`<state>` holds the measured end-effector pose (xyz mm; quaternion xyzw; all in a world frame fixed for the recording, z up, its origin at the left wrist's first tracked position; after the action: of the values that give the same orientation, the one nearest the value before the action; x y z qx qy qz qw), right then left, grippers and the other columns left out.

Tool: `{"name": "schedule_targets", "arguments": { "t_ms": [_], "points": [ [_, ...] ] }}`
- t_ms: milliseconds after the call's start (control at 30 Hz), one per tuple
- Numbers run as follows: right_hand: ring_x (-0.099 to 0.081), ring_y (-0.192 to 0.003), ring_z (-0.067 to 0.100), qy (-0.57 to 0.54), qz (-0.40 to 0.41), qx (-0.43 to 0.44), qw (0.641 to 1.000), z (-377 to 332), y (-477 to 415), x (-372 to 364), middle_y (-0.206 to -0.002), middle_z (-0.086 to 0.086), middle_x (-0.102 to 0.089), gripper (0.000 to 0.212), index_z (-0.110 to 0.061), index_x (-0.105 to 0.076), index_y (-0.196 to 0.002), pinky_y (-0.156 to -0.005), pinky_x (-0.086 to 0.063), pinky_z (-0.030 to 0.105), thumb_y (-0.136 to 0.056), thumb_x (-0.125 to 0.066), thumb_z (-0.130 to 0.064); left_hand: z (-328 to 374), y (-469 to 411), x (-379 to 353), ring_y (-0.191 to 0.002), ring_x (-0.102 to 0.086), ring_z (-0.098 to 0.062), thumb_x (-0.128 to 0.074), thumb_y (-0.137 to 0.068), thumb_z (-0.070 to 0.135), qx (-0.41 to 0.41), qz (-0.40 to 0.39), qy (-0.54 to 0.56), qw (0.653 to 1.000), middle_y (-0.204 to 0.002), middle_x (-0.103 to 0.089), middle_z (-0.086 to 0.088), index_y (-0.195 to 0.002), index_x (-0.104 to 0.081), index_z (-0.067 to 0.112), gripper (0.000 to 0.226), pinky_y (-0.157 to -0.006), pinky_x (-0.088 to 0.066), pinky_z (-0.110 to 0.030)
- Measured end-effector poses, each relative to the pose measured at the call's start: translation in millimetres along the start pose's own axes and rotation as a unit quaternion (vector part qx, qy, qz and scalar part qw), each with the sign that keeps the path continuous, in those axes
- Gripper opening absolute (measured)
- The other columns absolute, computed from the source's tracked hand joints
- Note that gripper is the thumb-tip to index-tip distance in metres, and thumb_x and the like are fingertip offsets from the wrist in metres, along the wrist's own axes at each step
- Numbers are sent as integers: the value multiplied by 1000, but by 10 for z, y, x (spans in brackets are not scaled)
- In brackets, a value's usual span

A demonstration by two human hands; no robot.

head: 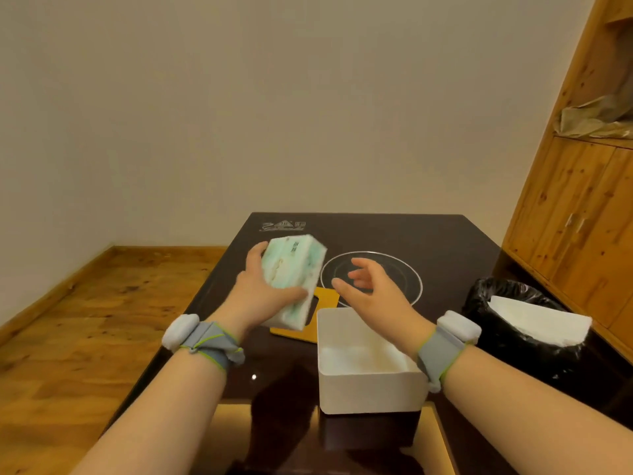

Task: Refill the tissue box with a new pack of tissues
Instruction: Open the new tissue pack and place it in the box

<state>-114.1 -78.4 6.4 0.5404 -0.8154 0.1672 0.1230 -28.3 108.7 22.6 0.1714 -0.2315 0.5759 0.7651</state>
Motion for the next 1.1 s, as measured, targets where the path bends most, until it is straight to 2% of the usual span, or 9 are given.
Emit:
{"name": "schedule_targets", "arguments": {
  "t_ms": [67,167,367,467,567,633,767,967,1100],
  "points": [
    [-55,-121,12,-138,-40,-33,989,-52,10,-57,-128,-7,-59,78,-30,-33,-146,-107,-42,37,-80,-65,-56,225,40,-101,-112,-58,-24,-83,-65,35,-18,-33,142,989,-130,-50,-1,-139,-22,44,97,-92,-54,-45],
    [-64,-118,20,-308,-84,-58,946,-112,-7,-30,-124,-4,-68,63,-31,-39,-142,-104,-47,49,-86,-60,-53,530,113,-299,-109,-62,-19,-81,-70,32,-54,-91,196,975,-128,-52,4,-137,-30,49,86,-91,-56,-42],
    [-71,-104,25,-492,-116,-123,854,-142,27,193,-123,10,-70,48,-21,-59,-132,-80,-58,38,-93,-50,-49,776,222,-682,-110,-63,-25,-78,-55,51,-79,-107,209,969,-131,-49,-5,-112,-44,67,68,-89,-57,-46],
    [-69,-101,25,-522,-105,-133,836,-47,28,344,-117,9,-72,45,-19,-68,-122,-90,-52,42,-93,-49,-49,788,248,-748,-102,-66,-22,-66,-62,68,-73,-92,192,974,-124,-56,-3,-99,-55,60,40,-84,-57,-45],
    [-63,-112,28,-527,-109,-147,830,71,41,411,-128,9,-67,48,-21,-67,-125,-107,-41,48,-90,-53,-51,813,240,-718,-82,-64,-22,-49,-81,52,-106,-31,102,989,-112,-59,-4,-84,-64,40,19,-67,-46,-28],
    [-58,-120,30,-529,-117,-145,828,115,51,421,-134,10,-63,50,-20,-65,-128,-113,-35,49,-91,-53,-50,811,229,-707,-93,-59,-30,-49,-84,40,-142,-16,18,990,-104,-51,1,-74,-62,38,16,-71,-46,-30],
    [-57,-126,31,-533,-121,-133,827,137,60,430,-134,13,-63,50,-17,-65,-128,-111,-38,49,-92,-52,-49,793,262,-700,-109,-35,-15,-59,-84,37,-157,-1,-92,983,-110,-42,10,-75,-59,38,9,-99,-42,-41],
    [-62,-113,29,-497,-118,-140,848,109,70,434,-129,12,-66,44,-18,-71,-119,-108,-40,47,-91,-54,-47,806,273,-707,-124,-28,-22,-64,-80,37,-125,-23,-90,988,-117,-38,7,-72,-60,33,9,-91,-35,-31],
    [-56,-121,32,-486,-129,-151,851,130,55,426,-136,16,-60,47,-18,-69,-122,-115,-32,49,-90,-56,-49,789,306,-728,-128,-26,-19,-67,-79,38,-97,-58,-54,992,-124,-35,9,-72,-61,35,10,-87,-31,-25]
  ]
}}
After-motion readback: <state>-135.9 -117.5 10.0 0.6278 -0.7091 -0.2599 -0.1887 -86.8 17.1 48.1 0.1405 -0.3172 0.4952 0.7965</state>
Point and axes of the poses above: each hand's wrist, its own y-axis away from the middle knuckle, its own x-axis out of the back of the hand, z = x × y, the point moved 3 cm from there along -y, towards the middle knuckle
